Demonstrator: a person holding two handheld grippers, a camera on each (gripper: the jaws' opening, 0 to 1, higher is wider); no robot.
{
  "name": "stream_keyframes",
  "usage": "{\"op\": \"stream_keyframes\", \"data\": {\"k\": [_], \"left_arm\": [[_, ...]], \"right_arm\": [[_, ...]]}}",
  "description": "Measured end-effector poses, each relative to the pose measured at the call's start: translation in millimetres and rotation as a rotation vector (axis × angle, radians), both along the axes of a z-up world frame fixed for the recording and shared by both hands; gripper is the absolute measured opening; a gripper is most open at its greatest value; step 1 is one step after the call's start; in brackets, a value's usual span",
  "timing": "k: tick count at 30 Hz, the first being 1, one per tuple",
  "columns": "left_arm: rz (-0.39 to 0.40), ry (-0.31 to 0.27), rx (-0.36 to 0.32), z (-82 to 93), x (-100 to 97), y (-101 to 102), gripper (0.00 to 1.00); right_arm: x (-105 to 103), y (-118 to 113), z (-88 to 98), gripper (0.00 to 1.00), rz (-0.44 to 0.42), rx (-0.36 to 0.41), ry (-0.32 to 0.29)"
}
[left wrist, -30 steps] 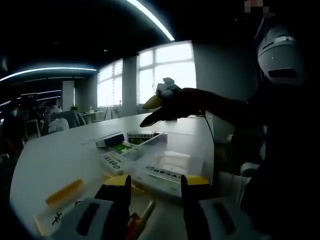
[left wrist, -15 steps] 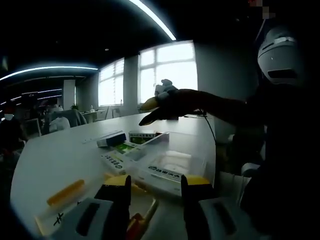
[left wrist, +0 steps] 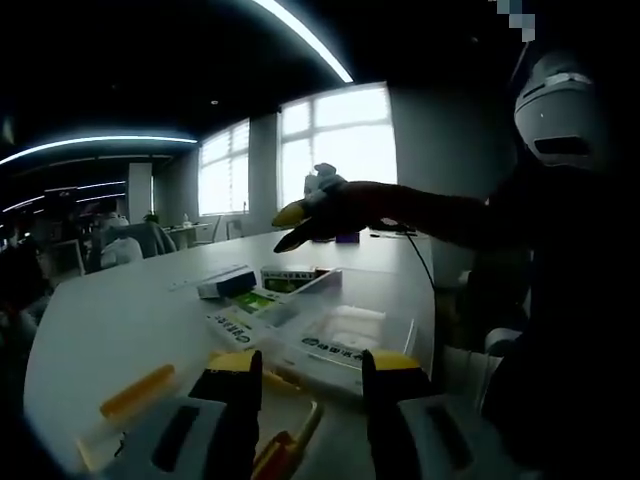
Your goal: Arrange the small medicine boxes into an aligned row inside the storage area until every box is upright, visible, and separated from the surrounding clutter.
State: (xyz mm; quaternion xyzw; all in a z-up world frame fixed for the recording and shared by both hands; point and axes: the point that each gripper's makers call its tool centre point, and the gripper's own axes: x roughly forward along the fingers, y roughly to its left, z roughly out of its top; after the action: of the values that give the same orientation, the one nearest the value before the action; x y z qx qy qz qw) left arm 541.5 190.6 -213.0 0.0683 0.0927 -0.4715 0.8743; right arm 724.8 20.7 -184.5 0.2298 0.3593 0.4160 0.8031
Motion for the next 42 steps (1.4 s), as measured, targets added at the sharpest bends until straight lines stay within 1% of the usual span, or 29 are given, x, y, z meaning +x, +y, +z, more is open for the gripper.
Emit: {"op": "stream_keyframes", "data": {"k": [2, 4, 7, 12, 13, 14, 17, 20, 22, 25, 28, 31, 32, 33, 35, 38, 40, 42], "left_arm": [[0.002, 0.001, 0.004, -0.4, 0.6, 1, 0.39], [-0.001, 0.003, 0.005, -0.6, 0.7, 0, 0.39], [-0.002, -0.001, 0.008, 0.1, 0.7, 0, 0.39], [-0.006, -0.002, 0.005, 2.5, -0.1, -2, 0.39], [-0.008, -0.002, 0.014, 1.6, -0.2, -2, 0.39], [-0.008, -0.002, 0.022, 1.3, 0.0, -2, 0.39], [-0.008, -0.006, 0.031, 4.3, 0.8, 0, 0.39], [0.000, -0.017, 0.023, 9.3, 1.9, 1, 0.39], [0.006, -0.013, 0.008, 10.5, 2.6, 2, 0.39], [0.000, -0.003, 0.020, 6.2, 0.8, -1, 0.40], [-0.007, 0.002, 0.027, 3.5, -1.6, -3, 0.40], [-0.005, 0.008, 0.033, 1.2, -2.8, -1, 0.40], [-0.004, 0.008, 0.034, 1.0, -3.0, -1, 0.40], [-0.001, 0.008, 0.034, 1.1, -3.2, 1, 0.40], [0.005, 0.010, 0.034, 1.1, -3.0, 3, 0.40], [0.009, 0.011, 0.036, 1.3, -2.8, 5, 0.40], [0.007, 0.012, 0.043, 0.5, -3.3, 5, 0.40], [0.007, 0.009, 0.051, 0.6, -3.9, 5, 0.40]], "right_arm": [[6, -3, 1.1, 0.43, -0.009, -0.011, -0.005], [16, -8, 0.2, 0.43, -0.021, -0.031, -0.009], [27, -11, -2.6, 0.42, -0.033, -0.039, 0.001], [40, -11, -7.6, 0.42, -0.042, -0.053, 0.005], [45, -14, -8.0, 0.41, -0.060, -0.063, -0.005], [48, -14, -7.9, 0.40, -0.059, -0.071, -0.010], [54, -15, -10.5, 0.41, -0.057, -0.080, -0.003], [57, -15, -13.6, 0.41, -0.055, -0.075, 0.015], [63, -16, -17.9, 0.41, -0.055, -0.085, 0.025], [76, -21, -23.4, 0.41, -0.081, -0.096, 0.033], [84, -25, -28.1, 0.41, -0.077, -0.121, 0.047], [96, -31, -31.4, 0.41, -0.091, -0.121, 0.066], [99, -31, -32.7, 0.41, -0.091, -0.124, 0.071], [96, -30, -33.7, 0.41, -0.091, -0.128, 0.076], [98, -30, -33.6, 0.42, -0.091, -0.126, 0.080], [104, -32, -37.0, 0.40, -0.081, -0.102, 0.121], [112, -37, -36.2, 0.40, -0.106, -0.090, 0.127], [122, -44, -40.6, 0.40, -0.121, -0.095, 0.145]]}}
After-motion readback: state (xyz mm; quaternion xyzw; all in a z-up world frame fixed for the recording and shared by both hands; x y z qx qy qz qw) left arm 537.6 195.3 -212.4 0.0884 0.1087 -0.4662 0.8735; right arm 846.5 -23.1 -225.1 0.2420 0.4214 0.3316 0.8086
